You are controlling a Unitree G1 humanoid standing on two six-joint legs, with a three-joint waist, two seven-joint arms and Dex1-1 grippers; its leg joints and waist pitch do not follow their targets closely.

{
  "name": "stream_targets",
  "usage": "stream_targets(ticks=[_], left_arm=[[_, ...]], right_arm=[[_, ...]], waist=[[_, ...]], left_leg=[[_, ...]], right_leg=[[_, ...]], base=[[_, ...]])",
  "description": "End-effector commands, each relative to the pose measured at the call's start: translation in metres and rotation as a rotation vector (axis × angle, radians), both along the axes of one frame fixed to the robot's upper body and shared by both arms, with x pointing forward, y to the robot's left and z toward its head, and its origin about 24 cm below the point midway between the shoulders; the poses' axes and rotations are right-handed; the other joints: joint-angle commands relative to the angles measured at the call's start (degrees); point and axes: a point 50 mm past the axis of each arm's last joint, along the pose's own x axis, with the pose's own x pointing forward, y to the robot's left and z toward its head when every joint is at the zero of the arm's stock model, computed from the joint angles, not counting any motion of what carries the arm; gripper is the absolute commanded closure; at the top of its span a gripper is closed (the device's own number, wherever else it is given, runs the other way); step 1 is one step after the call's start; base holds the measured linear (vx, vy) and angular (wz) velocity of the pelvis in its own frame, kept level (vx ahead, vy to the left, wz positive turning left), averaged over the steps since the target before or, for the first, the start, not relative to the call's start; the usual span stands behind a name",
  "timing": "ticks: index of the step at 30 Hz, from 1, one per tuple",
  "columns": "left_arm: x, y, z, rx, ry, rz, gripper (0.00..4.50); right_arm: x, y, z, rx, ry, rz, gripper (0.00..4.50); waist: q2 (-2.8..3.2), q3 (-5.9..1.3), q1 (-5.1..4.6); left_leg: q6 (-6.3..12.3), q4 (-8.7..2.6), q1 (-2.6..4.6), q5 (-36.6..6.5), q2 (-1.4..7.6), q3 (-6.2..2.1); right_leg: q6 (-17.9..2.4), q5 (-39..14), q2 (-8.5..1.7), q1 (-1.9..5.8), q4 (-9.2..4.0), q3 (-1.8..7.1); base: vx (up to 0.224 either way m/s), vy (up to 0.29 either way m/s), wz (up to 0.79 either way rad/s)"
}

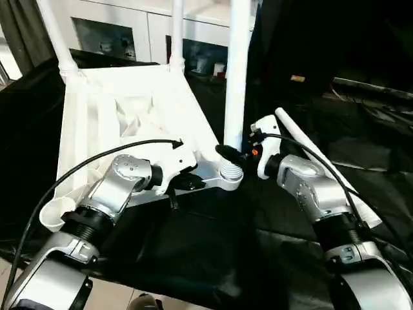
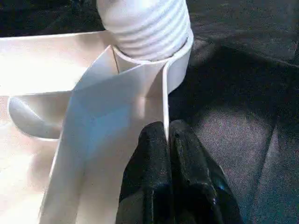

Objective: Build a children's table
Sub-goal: Insert table leg to table base

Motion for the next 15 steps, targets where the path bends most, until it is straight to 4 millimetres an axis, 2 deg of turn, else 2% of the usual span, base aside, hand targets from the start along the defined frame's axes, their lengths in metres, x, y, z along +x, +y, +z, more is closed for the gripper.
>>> stream_targets(ticks=[1,7,9,10,12,15], left_arm=[[-0.001,-0.007,0.000,0.000,0.004,-0.047,4.50],[-0.001,-0.006,0.000,-0.001,0.001,-0.040,4.50],[0.000,-0.005,0.001,0.000,-0.003,-0.035,4.50],[0.000,-0.005,0.001,0.001,-0.006,-0.033,4.50],[0.001,-0.004,0.001,0.000,-0.010,-0.026,4.50],[0.003,-0.005,0.002,-0.004,-0.019,-0.014,4.50]], right_arm=[[0.001,-0.004,-0.005,0.002,0.040,-0.017,2.59],[0.000,-0.007,-0.006,0.080,0.072,-0.039,2.60],[-0.002,-0.013,-0.009,0.134,0.080,-0.066,2.60],[-0.003,-0.014,-0.009,0.151,0.082,-0.075,2.60],[-0.004,-0.017,-0.011,0.195,0.090,-0.093,2.60],[-0.009,-0.022,-0.021,0.244,0.111,-0.129,2.60]], waist=[[0.86,-3.99,-0.07],[0.88,-4.05,0.03],[1.13,-4.05,0.15],[0.97,-4.05,0.18],[1.07,-4.11,0.26],[1.28,-4.00,0.24]], left_leg=[[-3.37,-4.35,1.77,-18.4,1.70,-1.24],[-3.19,-4.40,1.75,-18.0,1.72,-1.19],[-3.16,-4.40,1.78,-18.0,1.73,-1.22],[-3.12,-4.40,1.77,-18.0,1.74,-1.19],[-3.09,-4.42,1.80,-18.2,1.77,-1.23],[-3.21,-4.50,1.85,-19.0,1.76,-1.23]], right_leg=[[-10.5,-18.5,-3.47,1.73,-5.08,2.22],[-10.8,-17.1,-3.49,1.82,-4.97,2.22],[-10.8,-17.3,-3.54,1.82,-5.00,2.24],[-10.7,-17.3,-3.51,1.80,-5.04,2.22],[-10.8,-17.1,-3.54,1.82,-5.04,2.19],[-10.9,-17.6,-3.52,1.69,-5.19,2.18]], base=[[0.000,0.000,0.00],[0.000,0.000,0.00],[0.000,0.000,0.00],[0.000,0.000,0.00],[0.000,0.000,0.00],[0.000,0.000,0.00]])
